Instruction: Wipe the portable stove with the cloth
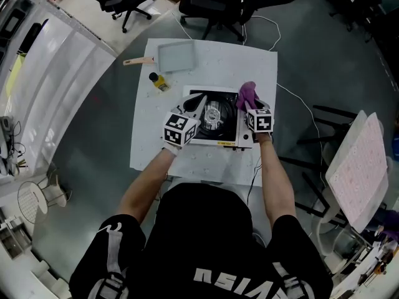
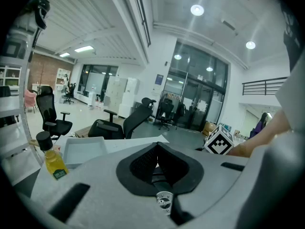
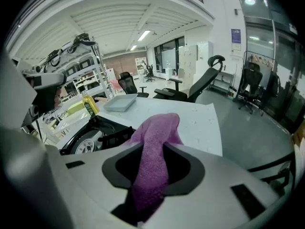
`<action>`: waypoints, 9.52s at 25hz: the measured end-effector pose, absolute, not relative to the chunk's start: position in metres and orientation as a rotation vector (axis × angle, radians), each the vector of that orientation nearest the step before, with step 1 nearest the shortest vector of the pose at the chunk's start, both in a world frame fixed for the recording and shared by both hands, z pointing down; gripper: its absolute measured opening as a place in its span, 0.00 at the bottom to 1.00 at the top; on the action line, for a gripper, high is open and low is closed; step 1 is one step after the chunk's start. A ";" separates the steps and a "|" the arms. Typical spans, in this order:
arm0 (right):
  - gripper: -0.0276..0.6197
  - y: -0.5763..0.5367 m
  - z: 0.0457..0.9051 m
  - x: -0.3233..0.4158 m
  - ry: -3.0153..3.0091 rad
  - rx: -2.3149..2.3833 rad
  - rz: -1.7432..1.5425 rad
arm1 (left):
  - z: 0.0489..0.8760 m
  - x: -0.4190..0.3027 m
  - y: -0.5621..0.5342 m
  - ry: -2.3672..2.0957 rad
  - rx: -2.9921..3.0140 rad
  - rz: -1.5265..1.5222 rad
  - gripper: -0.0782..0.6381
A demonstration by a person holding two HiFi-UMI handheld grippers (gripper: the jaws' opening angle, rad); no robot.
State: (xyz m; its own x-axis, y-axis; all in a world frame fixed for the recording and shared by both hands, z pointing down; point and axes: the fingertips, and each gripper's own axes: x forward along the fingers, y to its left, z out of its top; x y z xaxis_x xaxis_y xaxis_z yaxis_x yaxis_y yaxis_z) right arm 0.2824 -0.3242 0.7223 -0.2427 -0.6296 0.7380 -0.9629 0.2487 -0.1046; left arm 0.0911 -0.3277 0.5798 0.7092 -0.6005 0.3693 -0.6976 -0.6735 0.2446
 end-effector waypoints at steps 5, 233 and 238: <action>0.21 -0.307 0.722 0.282 -1.945 1.458 0.774 | 0.576 0.090 -0.319 -1.001 2.558 0.362 0.11; 0.22 -0.276 0.716 0.284 -1.905 1.329 0.726 | 0.577 0.077 -0.258 -1.146 2.481 0.317 0.11; 0.22 -0.252 0.717 0.278 -1.916 1.326 0.732 | 0.577 0.075 -0.238 -1.147 2.479 0.321 0.11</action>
